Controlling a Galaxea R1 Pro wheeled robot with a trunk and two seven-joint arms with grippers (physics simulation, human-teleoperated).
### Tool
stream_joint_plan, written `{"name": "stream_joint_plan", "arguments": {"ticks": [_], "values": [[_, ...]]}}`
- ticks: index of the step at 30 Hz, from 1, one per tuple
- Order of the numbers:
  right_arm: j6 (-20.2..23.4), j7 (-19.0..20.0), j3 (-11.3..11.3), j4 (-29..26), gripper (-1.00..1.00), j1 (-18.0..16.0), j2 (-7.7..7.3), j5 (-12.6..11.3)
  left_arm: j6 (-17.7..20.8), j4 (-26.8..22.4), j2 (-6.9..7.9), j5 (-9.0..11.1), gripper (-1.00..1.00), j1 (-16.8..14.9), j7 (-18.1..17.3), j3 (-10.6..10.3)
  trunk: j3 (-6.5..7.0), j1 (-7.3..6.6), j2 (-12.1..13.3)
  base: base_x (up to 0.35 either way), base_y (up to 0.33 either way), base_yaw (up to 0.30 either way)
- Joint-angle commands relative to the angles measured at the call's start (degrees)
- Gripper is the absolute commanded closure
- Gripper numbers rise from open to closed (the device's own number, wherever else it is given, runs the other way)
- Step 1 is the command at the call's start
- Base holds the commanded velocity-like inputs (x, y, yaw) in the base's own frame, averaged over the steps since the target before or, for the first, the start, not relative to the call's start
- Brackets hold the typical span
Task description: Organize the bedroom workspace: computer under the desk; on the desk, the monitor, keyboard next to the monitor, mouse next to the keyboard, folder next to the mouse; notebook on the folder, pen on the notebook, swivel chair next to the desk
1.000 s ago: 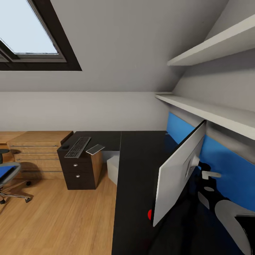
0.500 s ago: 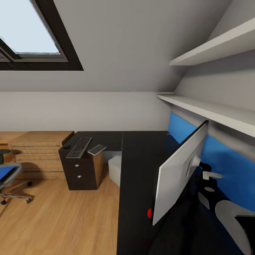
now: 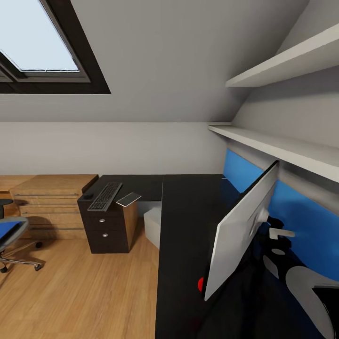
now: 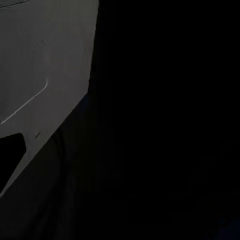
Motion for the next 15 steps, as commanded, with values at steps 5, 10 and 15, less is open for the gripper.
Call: {"name": "stream_joint_plan", "arguments": {"ticks": [5, 10, 15], "values": [[-0.3, 0.0, 0.3, 0.0, -1.0, 0.0, 0.0, -0.6, -0.1, -0.1, 0.02, 0.4, -1.0, 0.1, 0.2, -0.5, -0.06, 0.01, 0.0, 0.0, 0.0, 0.0], [-0.2, 0.0, 0.3, 0.0, -1.0, 0.0, 0.0, -0.6, -0.1, -0.1, 0.05, 0.4, -1.0, 0.0, 0.2, -0.5, -0.06, 0.01, 0.0, 0.0, 0.0, 0.0], [-0.2, 0.0, 0.3, 0.0, -1.0, 0.0, 0.0, -0.6, -0.1, -0.1, 0.03, 0.4, -1.0, 0.0, 0.2, -0.5, -0.06, 0.01, 0.0, -0.006, 0.0, 0.0]]}}
